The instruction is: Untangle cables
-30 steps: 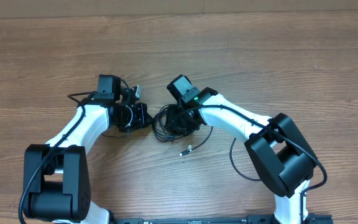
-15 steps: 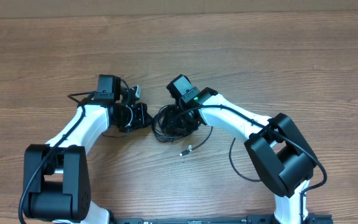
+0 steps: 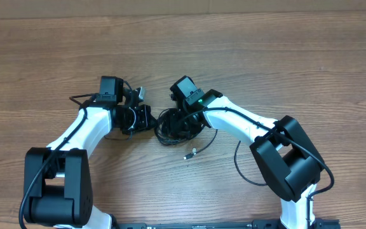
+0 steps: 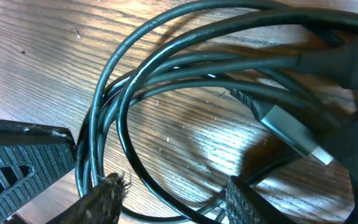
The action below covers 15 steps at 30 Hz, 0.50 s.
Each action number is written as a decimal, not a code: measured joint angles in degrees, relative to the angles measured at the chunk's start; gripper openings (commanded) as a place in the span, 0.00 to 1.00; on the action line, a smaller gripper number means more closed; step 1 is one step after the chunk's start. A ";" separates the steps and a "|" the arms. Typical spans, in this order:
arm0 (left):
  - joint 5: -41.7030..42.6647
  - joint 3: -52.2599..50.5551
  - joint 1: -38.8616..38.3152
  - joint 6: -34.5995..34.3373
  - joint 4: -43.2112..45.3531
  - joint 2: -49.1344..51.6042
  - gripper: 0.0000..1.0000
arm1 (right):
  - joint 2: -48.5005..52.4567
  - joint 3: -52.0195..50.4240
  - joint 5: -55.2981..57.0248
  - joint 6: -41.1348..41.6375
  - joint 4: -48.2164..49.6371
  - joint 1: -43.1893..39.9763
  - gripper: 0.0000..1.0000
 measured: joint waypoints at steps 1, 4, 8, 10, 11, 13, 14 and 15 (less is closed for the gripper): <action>0.02 0.00 0.00 0.00 -0.02 0.00 0.04 | 0.00 0.00 -0.02 -0.17 0.00 0.00 0.56; 0.02 0.00 0.00 0.00 -0.02 0.00 0.04 | 0.00 0.00 -0.04 -1.51 0.02 0.00 0.60; 0.02 0.00 0.00 0.00 -0.02 0.00 0.04 | 0.00 0.00 -0.15 -3.63 1.79 0.00 0.59; 0.02 0.00 0.00 0.00 0.00 0.00 0.04 | 0.00 -0.04 -0.96 -4.42 3.43 0.00 0.59; -0.02 0.00 0.00 0.00 0.15 0.00 0.04 | 0.00 -0.07 -1.53 -4.94 3.87 -0.02 0.59; -0.02 0.00 0.11 0.00 0.20 0.00 0.04 | 0.00 -0.11 -2.25 -5.25 4.39 0.00 0.56; 0.00 0.00 0.17 0.00 0.15 0.00 0.04 | 0.00 -0.11 -2.56 -5.42 4.48 -0.02 0.54; 0.00 0.00 0.20 0.00 0.13 0.00 0.04 | 0.00 -0.11 -2.71 -5.66 4.52 0.00 0.52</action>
